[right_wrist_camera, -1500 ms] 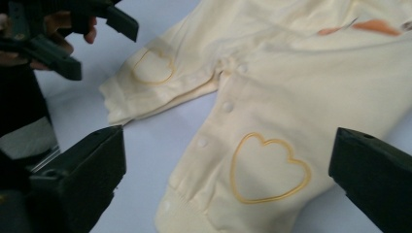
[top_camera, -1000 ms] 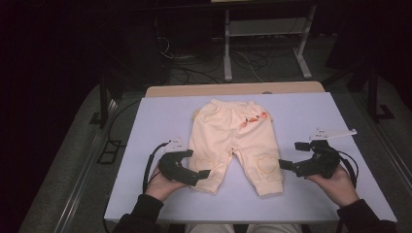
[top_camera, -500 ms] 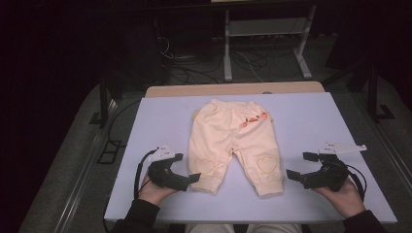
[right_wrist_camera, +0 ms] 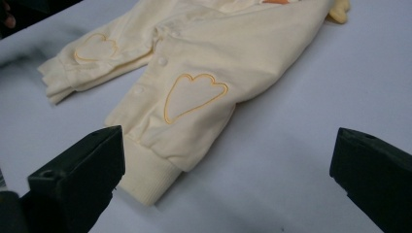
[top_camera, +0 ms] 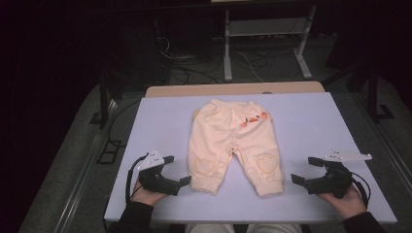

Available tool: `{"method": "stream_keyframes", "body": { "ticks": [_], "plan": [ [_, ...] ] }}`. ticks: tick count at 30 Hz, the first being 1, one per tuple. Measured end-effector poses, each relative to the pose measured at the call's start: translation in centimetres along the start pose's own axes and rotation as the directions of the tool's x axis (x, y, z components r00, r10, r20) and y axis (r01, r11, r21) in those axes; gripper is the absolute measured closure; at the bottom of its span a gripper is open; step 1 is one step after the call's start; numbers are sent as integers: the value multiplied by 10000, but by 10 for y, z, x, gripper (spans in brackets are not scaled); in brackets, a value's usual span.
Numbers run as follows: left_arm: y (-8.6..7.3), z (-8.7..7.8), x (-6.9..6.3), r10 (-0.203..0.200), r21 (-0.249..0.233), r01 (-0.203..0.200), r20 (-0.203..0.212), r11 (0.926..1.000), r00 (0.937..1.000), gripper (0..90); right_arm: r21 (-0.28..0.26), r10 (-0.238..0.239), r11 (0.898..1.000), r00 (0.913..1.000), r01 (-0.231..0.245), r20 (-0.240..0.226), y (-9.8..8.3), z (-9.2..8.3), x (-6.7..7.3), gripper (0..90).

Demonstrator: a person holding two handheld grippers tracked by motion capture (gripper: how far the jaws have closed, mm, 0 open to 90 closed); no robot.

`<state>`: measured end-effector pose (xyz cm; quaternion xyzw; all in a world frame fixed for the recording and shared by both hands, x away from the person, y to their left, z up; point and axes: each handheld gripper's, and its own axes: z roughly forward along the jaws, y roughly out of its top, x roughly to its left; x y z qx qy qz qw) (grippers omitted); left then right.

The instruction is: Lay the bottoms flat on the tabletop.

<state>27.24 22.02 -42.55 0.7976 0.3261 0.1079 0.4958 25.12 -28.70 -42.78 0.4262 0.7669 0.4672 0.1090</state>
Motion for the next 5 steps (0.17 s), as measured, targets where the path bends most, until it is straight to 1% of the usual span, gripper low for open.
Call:
{"method": "stream_keyframes", "body": {
  "ticks": [2, 5],
  "plan": [
    [0, -1, 1, 2, 17, -2, -51, 10000, 10000, 0, 50, -64, 10000, 10000, 64, 59, -2, 0, -1, 0],
    [-1, -2, 2, -119, -44, 118, -104, 9999, 9999, 0, 75, -150, 9999, 9998, 149, 108, -2, 0, -2, 0]
  ]
}}
